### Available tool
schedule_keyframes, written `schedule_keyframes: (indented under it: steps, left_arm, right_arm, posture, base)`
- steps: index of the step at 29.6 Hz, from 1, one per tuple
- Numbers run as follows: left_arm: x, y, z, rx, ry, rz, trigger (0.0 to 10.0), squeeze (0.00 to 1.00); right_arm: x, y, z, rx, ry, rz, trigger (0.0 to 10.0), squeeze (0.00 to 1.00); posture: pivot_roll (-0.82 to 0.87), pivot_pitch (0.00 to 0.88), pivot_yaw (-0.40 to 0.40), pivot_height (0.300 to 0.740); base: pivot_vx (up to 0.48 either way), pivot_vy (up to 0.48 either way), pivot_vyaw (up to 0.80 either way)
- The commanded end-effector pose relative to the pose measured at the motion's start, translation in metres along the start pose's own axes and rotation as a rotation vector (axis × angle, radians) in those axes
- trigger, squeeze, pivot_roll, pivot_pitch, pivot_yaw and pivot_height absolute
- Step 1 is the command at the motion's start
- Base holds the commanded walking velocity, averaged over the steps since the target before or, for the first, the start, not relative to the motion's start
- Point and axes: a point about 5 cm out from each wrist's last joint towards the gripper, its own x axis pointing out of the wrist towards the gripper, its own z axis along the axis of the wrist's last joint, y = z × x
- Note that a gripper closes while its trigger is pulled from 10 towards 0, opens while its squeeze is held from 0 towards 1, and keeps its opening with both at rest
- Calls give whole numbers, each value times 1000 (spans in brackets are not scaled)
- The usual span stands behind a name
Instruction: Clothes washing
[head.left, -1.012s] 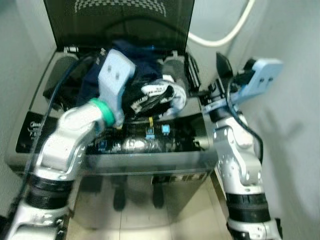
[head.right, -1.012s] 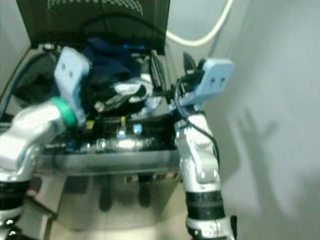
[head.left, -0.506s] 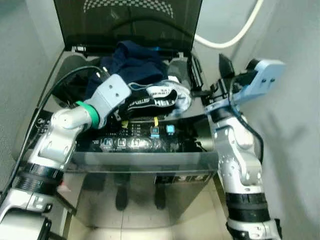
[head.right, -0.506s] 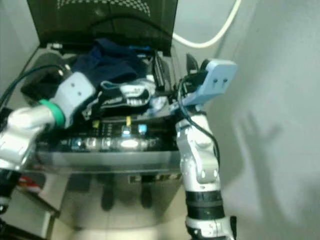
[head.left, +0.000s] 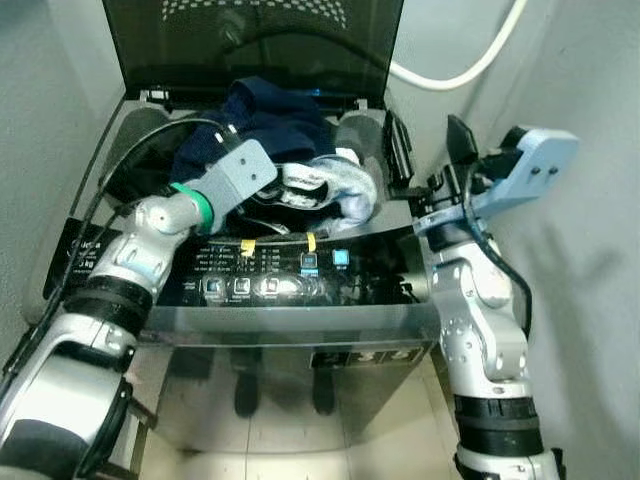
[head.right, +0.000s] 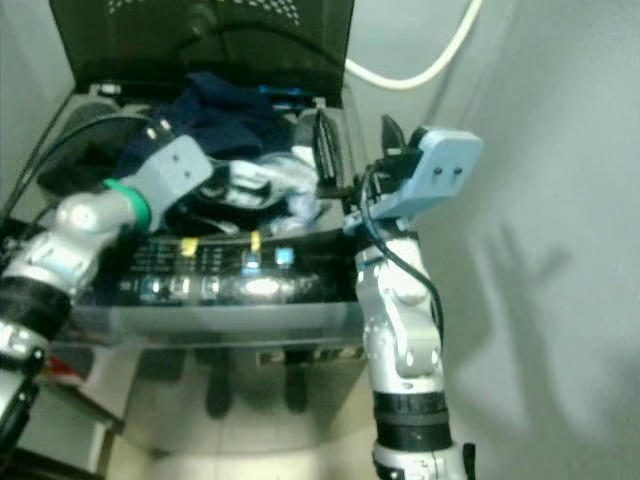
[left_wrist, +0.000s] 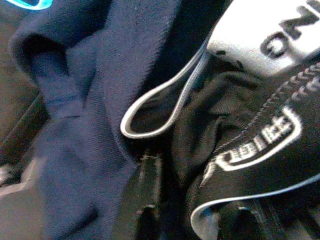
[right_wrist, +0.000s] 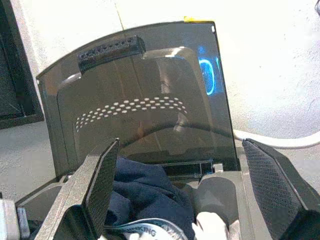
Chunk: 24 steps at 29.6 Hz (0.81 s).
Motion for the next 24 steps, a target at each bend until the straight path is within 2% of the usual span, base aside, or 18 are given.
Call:
schedule_keyframes:
  steps: [1, 2, 3, 4, 5, 7, 8, 9, 10, 15, 16, 17, 18, 19, 20, 21, 23, 24]
  left_arm:
    - [-8, 28, -10, 104, 61, 214, 0, 0]
    - [-8, 28, -10, 104, 61, 214, 0, 0]
    - [-19, 53, -23, 169, 121, 379, 6784, 0]
    - [-19, 53, -23, 169, 121, 379, 6784, 0]
    - [-33, 76, -35, 210, 180, 527, 10000, 0]
    - [-33, 76, -35, 210, 180, 527, 10000, 0]
    - [-47, 92, -46, 237, 228, 613, 10000, 0]
    - [-47, 92, -46, 237, 228, 613, 10000, 0]
    - [-62, 104, -58, 263, 276, 686, 10000, 0]
    - [-69, 106, -69, 245, 317, 689, 10000, 0]
    - [-69, 99, -79, 166, 339, 651, 10000, 0]
    - [-69, 99, -79, 166, 339, 651, 10000, 0]
    - [-61, 84, -84, -60, 334, 545, 10000, 0]
    - [-53, 71, -84, -211, 310, 464, 10000, 0]
    - [-53, 71, -84, -211, 310, 464, 10000, 0]
    - [-42, 58, -78, -357, 255, 344, 10000, 0]
    - [-32, 44, -64, -439, 174, 208, 10000, 0]
    - [-29, 41, -55, -427, 126, 172, 10000, 580]
  right_arm:
    - [-4, -2, 1, -2, 3, -12, 10000, 0]
    - [-4, -2, 1, -2, 3, -12, 10000, 0]
    - [-4, -2, 1, -3, 3, -11, 10000, 0]
    - [-4, -2, 1, -3, 3, -11, 10000, 0]
    - [-3, -2, 1, -3, 3, -7, 10000, 0]
    - [-3, -2, 1, -3, 3, -7, 10000, 0]
    - [-2, -2, 1, -2, 4, -2, 10000, 0]
    - [-2, -2, 1, -2, 4, -2, 10000, 0]
    - [-1, -2, 1, 1, 6, 4, 10000, 0]
    - [-1, -1, 1, 4, 8, 10, 10000, 0]
    - [0, 0, 0, 6, 11, 13, 10000, 0]
    - [0, 0, 0, 6, 11, 13, 10000, 0]
    - [0, 1, 0, 6, 12, 16, 10000, 0]
    - [0, 1, 0, 6, 13, 17, 10000, 0]
    - [0, 1, 0, 6, 13, 17, 10000, 0]
    - [0, 1, 1, 3, 12, 17, 10000, 0]
    - [0, 0, 2, -2, 11, 16, 10000, 0]
    - [-1, -1, 2, -3, 10, 15, 10000, 0]
  posture:
    - [13, 157, 36, 740]
    - [13, 157, 36, 740]
    - [15, 158, 30, 740]
    - [15, 158, 30, 740]
    - [16, 159, 24, 740]
    - [16, 159, 24, 740]
    - [21, 160, 18, 740]
    - [21, 160, 18, 740]
    - [25, 160, 12, 740]
    - [28, 159, 9, 740]
    - [25, 158, 6, 740]
    - [25, 158, 6, 740]
    - [22, 155, 7, 740]
    - [18, 153, 7, 740]
    - [18, 153, 7, 740]
    - [19, 149, 9, 740]
    - [17, 146, 10, 740]
    - [17, 146, 10, 740]
  base:
    - [0, 0, 0]
    - [0, 0, 0]
    - [0, 0, 0]
    - [0, 0, 0]
    - [0, 0, 0]
    - [0, 0, 0]
    - [0, 0, 0]
    - [0, 0, 0]
    - [0, 0, 0]
    - [0, 0, 0]
    - [0, 0, 0]
    - [0, 0, 0]
    - [0, 0, 0]
    - [0, 0, 0]
    - [0, 0, 0]
    - [0, 0, 0]
    - [0, 0, 0]
    - [0, 0, 0]
